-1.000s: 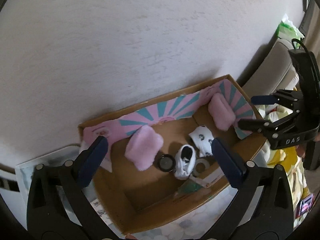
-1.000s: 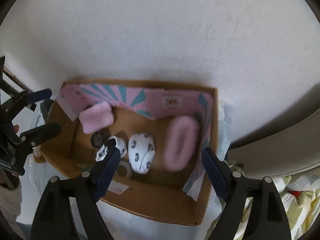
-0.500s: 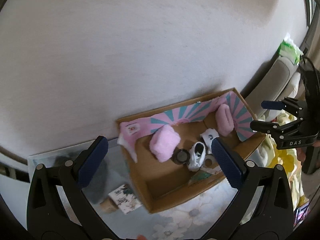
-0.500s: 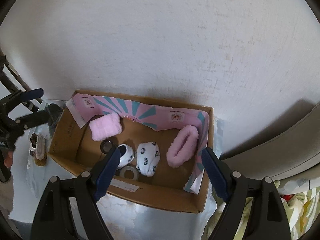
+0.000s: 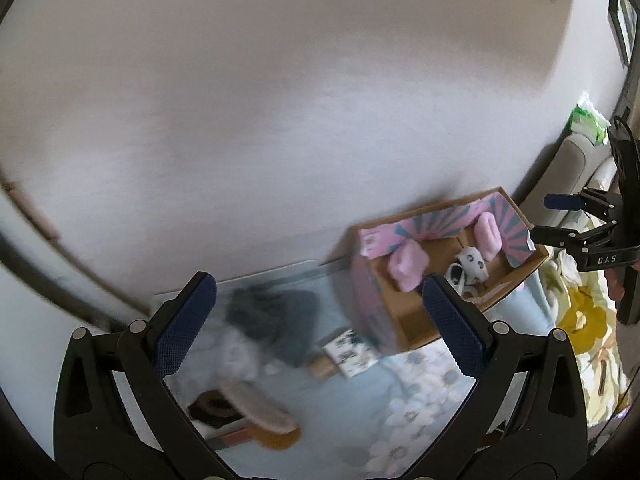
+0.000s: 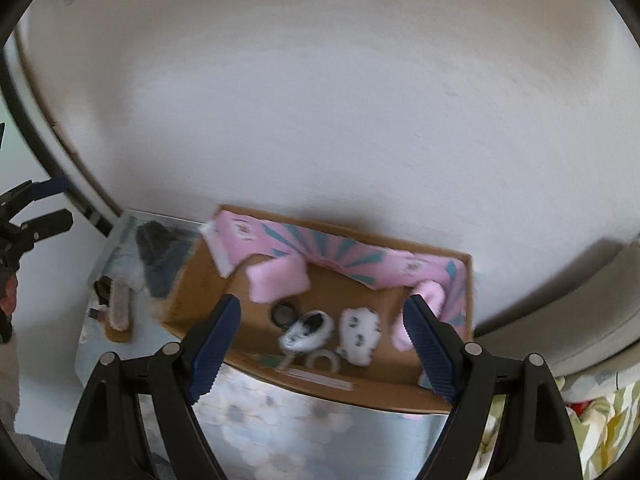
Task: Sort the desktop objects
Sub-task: 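Withdraw both tools from the box toward the tray, then grasp the black-and-red lipstick case with the left tool while the right tool grasps the brown fuzzy brush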
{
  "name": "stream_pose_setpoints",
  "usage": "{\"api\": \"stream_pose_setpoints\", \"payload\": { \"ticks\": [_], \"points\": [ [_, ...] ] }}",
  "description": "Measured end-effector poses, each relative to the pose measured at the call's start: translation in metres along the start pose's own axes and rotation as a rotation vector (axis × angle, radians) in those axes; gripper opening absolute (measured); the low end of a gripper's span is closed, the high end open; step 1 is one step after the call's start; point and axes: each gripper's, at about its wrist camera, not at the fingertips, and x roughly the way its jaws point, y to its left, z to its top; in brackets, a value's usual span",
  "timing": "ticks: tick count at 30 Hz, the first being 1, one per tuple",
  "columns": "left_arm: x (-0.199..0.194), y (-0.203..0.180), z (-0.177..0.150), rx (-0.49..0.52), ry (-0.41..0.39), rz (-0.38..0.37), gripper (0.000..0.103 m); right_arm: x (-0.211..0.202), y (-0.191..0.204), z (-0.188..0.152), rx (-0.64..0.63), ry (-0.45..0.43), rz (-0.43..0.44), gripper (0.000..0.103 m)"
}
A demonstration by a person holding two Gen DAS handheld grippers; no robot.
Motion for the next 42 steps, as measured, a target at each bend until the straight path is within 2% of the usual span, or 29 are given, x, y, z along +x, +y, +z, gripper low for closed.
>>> {"api": "stream_pose_setpoints", "payload": {
  "ticks": [9,14,19,25,30,36,42],
  "points": [
    [-0.052,0.045,-0.034,-0.043,-0.036,0.068,0.103,-0.016,0.069,0.01,-0.102,-0.05,0.071,0.081],
    [-0.061,0.063,-0.067,-0.082,-0.02,0.092,0.103,-0.013,0.1,0.005,-0.15,-0.048,0.113,0.081],
    [-0.061,0.071,-0.107,-0.116,0.001,0.083,0.103,-0.002,0.133,-0.009,-0.203,-0.036,0.186,0.081],
    [-0.038,0.078,-0.162,-0.188,0.059,0.081,0.103,0.015,0.178,-0.034,-0.313,-0.045,0.269,0.081],
    [-0.01,0.082,-0.201,-0.241,0.096,0.111,0.102,0.045,0.22,-0.067,-0.448,-0.026,0.327,0.081],
    [0.031,0.088,-0.231,-0.238,0.089,0.187,0.101,0.103,0.261,-0.105,-0.589,0.007,0.334,0.079],
    [0.061,0.092,-0.245,-0.222,0.115,0.236,0.1,0.15,0.29,-0.127,-0.726,0.012,0.309,0.072]
  ]
}}
